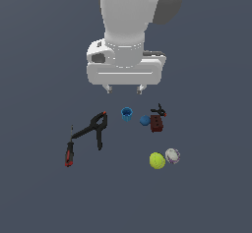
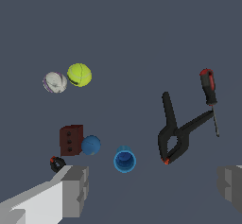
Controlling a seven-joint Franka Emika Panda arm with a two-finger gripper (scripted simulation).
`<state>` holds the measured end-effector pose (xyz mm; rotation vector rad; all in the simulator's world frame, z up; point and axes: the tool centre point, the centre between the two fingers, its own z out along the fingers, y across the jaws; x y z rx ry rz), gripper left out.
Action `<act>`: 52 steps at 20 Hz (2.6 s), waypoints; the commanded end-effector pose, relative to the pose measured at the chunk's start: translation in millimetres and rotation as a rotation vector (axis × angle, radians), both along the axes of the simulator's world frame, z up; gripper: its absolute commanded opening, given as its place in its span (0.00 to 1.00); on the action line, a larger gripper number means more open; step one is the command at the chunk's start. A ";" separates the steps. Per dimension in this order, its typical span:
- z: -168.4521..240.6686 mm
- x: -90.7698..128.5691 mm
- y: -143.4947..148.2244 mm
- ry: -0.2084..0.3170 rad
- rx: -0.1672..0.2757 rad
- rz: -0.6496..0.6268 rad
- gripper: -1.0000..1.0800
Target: Pick up a designated object from a clutter of objects.
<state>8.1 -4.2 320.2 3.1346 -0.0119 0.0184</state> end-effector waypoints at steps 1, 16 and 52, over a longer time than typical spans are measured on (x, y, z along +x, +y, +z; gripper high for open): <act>0.0 0.0 0.0 0.000 0.000 0.000 0.96; -1.6 0.0 33.0 -0.001 0.023 0.037 0.96; -233.7 55.0 -242.9 0.009 0.011 0.217 0.96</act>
